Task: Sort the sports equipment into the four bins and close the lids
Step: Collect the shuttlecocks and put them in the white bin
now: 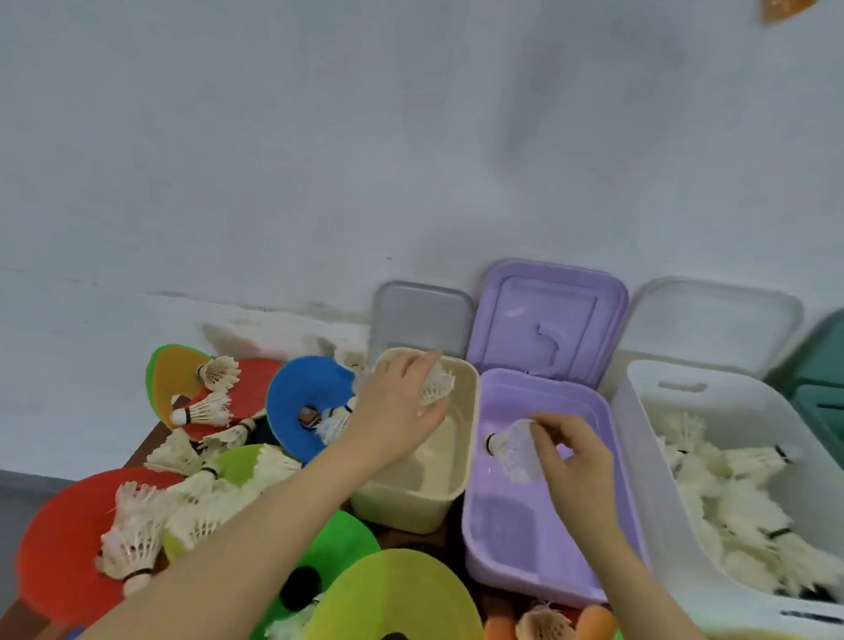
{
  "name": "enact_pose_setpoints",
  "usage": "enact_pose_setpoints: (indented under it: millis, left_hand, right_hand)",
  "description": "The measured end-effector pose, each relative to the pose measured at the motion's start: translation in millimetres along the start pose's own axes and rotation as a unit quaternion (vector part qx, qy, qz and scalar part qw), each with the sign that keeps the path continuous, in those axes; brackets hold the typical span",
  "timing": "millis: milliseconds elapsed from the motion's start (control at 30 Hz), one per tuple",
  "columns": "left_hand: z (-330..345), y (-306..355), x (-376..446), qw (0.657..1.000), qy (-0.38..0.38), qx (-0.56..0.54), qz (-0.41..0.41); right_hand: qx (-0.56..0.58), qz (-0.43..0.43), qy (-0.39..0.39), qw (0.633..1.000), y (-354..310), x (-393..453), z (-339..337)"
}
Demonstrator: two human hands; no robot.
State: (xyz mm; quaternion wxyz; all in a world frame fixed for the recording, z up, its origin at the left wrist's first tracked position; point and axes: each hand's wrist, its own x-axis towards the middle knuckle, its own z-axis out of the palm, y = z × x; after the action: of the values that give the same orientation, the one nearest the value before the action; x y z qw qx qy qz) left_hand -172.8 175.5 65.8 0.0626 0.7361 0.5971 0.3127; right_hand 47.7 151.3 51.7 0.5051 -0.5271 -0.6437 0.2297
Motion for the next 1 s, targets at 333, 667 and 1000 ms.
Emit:
enact_pose_setpoints:
  millis: [333, 667, 1000]
  left_hand:
    - [95, 176, 36, 0.983, -0.112, -0.128, 0.074]
    - [184, 254, 32, 0.955, -0.264, 0.056, 0.123]
    - [186, 241, 15, 0.97, -0.195, 0.119, 0.087]
  right_hand:
    - [-0.124, 0.012, 0.145, 0.982, 69, 8, -164]
    - [-0.227, 0.121, -0.004, 0.966, 137, 6, -250]
    - [-0.354, 0.068, -0.15, 0.921, 145, 8, -240]
